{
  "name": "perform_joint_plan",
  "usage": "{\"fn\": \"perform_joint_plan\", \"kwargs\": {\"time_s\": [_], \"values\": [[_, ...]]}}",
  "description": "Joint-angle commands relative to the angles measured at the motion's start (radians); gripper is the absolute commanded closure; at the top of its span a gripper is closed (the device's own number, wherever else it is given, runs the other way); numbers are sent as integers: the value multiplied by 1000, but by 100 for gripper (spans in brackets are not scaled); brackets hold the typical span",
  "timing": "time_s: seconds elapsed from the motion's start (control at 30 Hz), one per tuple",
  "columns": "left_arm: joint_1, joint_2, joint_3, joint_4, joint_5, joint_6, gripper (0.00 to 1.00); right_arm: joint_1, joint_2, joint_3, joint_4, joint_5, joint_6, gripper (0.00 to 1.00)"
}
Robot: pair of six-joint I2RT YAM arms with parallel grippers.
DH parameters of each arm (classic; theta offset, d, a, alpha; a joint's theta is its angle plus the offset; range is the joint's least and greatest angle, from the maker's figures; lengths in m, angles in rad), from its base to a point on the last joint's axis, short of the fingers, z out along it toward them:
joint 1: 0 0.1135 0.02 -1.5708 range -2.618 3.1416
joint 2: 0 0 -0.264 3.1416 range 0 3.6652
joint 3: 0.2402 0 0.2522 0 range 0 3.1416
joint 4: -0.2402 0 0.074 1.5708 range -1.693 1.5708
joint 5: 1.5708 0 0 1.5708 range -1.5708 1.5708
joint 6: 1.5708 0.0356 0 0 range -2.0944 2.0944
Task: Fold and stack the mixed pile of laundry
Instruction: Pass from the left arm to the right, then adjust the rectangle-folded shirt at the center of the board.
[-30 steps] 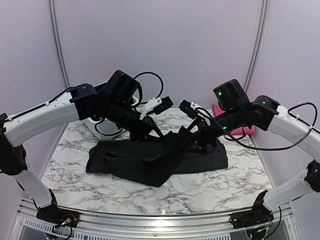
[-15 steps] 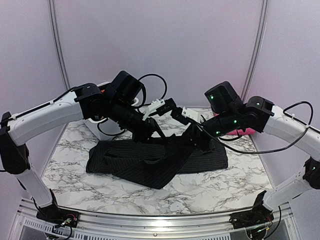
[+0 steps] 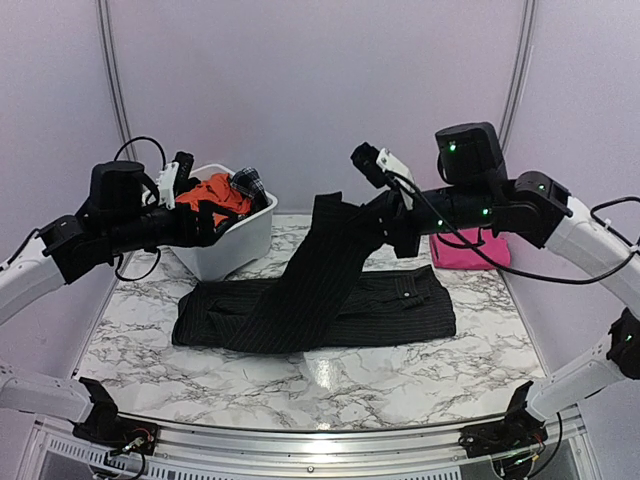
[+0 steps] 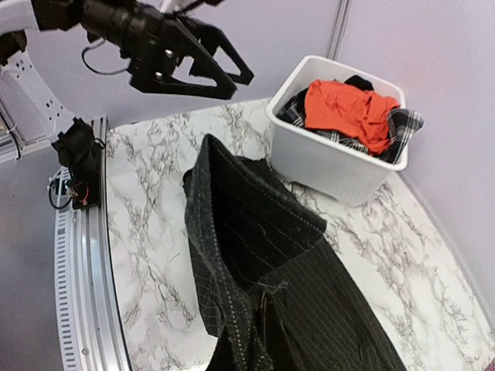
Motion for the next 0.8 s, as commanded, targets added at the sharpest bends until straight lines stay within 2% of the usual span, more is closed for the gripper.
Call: {"fn": "perform_joint_plan", "kwargs": {"time_s": [0.0,0.07,0.27,0.43,0.57,0.77], "values": [[113,72,-50,5,-25,-225,1,-62,-16,110,102,58,54,100],[137,74,-89,1,-8,-274,1,-134,0,135,138,52,79,100],[141,1,-168,21,-117,-312,1,-302,105,219,250,42,185,100],[143,-18,-214,-65,-175,-348,1,-341,198,260,273,12,221,100],[143,-54,-317,-73,-132,-424,6,-358,256,303,277,-5,242,100],[144,-44,-382,-54,-70,-455,10,-361,259,324,294,-151,293,100]]}}
